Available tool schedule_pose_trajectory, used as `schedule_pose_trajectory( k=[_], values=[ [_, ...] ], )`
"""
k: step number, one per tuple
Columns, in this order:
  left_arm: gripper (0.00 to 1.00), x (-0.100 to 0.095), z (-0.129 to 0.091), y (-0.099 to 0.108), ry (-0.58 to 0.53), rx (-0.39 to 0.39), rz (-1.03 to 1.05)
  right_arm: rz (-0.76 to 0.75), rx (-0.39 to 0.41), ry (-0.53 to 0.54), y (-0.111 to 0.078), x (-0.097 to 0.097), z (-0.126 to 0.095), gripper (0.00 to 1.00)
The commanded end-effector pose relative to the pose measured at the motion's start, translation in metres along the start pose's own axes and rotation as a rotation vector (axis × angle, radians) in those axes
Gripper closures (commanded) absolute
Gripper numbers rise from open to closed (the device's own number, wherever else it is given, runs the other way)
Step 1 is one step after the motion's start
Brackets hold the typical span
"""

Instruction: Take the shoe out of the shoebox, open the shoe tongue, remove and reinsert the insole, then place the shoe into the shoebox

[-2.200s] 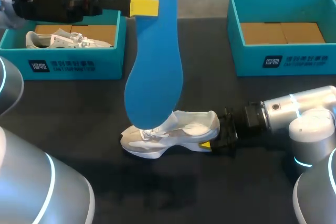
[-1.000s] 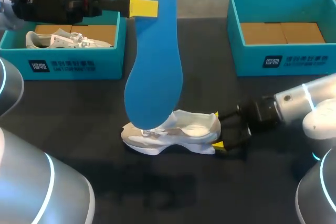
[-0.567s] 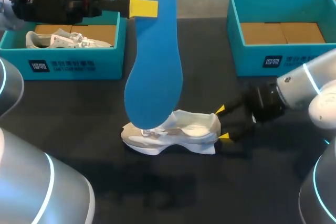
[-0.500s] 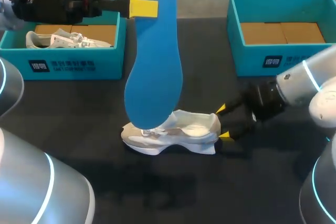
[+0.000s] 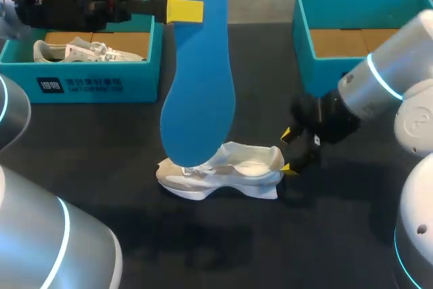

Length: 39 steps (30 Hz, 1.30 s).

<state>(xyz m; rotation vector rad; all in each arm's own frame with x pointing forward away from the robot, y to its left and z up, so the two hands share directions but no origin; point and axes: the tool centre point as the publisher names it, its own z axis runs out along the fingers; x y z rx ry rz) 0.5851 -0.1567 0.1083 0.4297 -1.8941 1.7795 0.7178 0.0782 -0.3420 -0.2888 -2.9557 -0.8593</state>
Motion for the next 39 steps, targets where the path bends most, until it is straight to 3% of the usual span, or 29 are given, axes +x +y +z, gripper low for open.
schedule_pose_trajectory(
  k=[1, 17, 28, 39],
  values=[
    [1.00, -0.001, 0.001, 0.000, -0.001, -0.004, -0.001, 0.008, 0.348, 0.000, 0.008, -0.003, 0.002, 0.00],
    [1.00, -0.001, 0.001, 0.000, -0.001, -0.004, -0.001, 0.018, 0.522, -0.026, 0.019, -0.013, 0.000, 0.00],
    [1.00, -0.001, 0.001, 0.000, -0.001, -0.004, -0.001, 0.035, 0.574, -0.011, 0.024, -0.015, 0.001, 0.00],
    [1.00, -0.001, 0.001, 0.000, -0.001, -0.004, -0.001, 0.060, 0.587, -0.006, 0.029, -0.005, 0.002, 0.00]
  ],
)
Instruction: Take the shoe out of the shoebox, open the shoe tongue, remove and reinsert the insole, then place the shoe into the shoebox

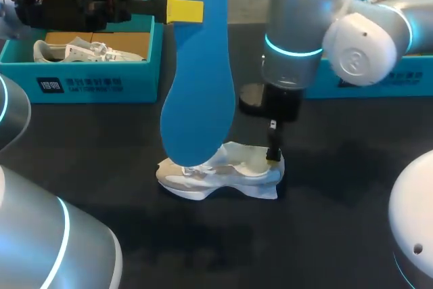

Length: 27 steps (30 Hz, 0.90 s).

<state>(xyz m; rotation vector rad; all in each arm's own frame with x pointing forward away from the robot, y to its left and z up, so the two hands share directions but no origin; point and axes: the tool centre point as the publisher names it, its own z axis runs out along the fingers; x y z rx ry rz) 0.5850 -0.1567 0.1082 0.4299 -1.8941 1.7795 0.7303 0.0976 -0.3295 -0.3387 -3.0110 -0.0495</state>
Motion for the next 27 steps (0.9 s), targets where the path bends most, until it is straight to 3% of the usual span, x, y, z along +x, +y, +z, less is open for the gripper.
schedule_pose_trajectory(
  k=[1, 12, 27],
  values=[
    [1.00, -0.001, 0.001, 0.000, -0.001, -0.004, -0.001, 0.004, 0.057, -0.005, 0.004, 0.005, 0.000, 0.00],
    [1.00, -0.001, 0.001, 0.000, -0.001, -0.004, -0.001, 0.021, 0.049, -0.018, 0.001, 0.015, -0.001, 0.00],
    [1.00, -0.001, 0.001, 0.000, -0.001, -0.004, -0.001, 0.003, 0.068, -0.011, 0.023, 0.007, -0.019, 0.00]
  ],
)
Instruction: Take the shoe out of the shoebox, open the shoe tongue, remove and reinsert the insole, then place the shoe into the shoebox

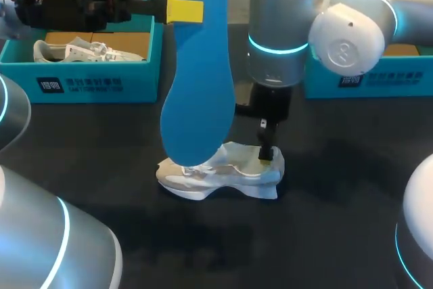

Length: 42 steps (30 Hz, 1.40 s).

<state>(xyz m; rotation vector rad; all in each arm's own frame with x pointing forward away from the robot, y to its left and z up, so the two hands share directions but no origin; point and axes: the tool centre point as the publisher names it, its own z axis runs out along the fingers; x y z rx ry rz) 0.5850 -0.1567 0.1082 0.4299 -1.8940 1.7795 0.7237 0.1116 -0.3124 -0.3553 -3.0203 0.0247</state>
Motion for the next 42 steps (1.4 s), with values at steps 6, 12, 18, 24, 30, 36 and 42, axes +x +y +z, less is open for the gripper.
schedule_pose_trajectory(
  k=[6, 12, 18, 24, 30, 36, 42],
  values=[
    [1.00, -0.001, 0.001, 0.000, -0.001, -0.004, -0.001, -0.035, 0.016, 0.005, 0.023, -0.014, 0.003, 0.00],
    [1.00, -0.001, 0.001, 0.000, -0.001, -0.004, -0.001, -0.039, 0.008, 0.005, 0.026, -0.022, 0.013, 0.00],
    [1.00, -0.001, 0.001, 0.000, -0.001, -0.004, -0.001, -0.046, 0.003, 0.009, 0.031, -0.028, 0.027, 0.00],
    [1.00, -0.001, 0.001, 0.000, -0.001, -0.004, -0.001, -0.046, 0.011, 0.000, 0.041, -0.027, 0.031, 0.00],
    [1.00, -0.001, 0.001, 0.000, -0.001, -0.004, -0.001, -0.043, 0.014, 0.005, 0.046, -0.027, 0.038, 0.00],
    [1.00, -0.001, 0.001, 0.000, -0.001, -0.004, -0.001, -0.061, 0.012, 0.002, 0.055, -0.030, 0.048, 0.00],
    [1.00, -0.001, 0.001, 0.000, -0.001, -0.004, -0.001, -0.073, 0.000, 0.006, 0.062, -0.030, 0.058, 0.00]
  ],
)
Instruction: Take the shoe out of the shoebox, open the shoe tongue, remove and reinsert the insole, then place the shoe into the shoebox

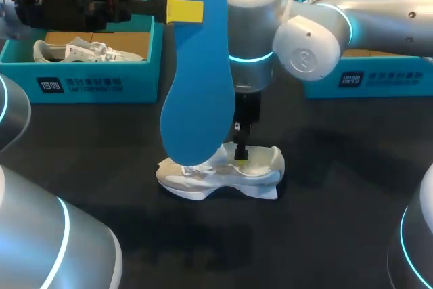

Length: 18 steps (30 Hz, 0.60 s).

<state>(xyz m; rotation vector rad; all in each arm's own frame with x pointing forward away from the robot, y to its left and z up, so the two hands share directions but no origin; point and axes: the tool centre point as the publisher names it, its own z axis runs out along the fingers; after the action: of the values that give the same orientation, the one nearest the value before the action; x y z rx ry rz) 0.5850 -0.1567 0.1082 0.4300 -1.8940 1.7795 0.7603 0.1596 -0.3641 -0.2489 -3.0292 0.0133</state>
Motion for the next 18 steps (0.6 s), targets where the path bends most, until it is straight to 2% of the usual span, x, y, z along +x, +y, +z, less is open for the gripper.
schedule_pose_trajectory(
  k=[1, 10, 16, 18],
  values=[
    [1.00, -0.001, 0.001, 0.000, -0.001, -0.004, -0.001, -0.004, 0.004, 0.008, 0.006, -0.002, 0.013, 0.00],
    [1.00, -0.001, 0.001, 0.000, -0.001, -0.004, -0.001, 0.002, 0.011, 0.019, 0.007, -0.003, 0.027, 0.00],
    [1.00, -0.001, 0.001, 0.000, -0.001, -0.004, -0.001, 0.006, 0.011, 0.025, 0.001, -0.002, 0.033, 0.00],
    [1.00, -0.001, 0.001, 0.000, -0.001, -0.004, -0.001, 0.002, 0.007, 0.031, 0.000, -0.002, 0.035, 0.07]
  ],
)
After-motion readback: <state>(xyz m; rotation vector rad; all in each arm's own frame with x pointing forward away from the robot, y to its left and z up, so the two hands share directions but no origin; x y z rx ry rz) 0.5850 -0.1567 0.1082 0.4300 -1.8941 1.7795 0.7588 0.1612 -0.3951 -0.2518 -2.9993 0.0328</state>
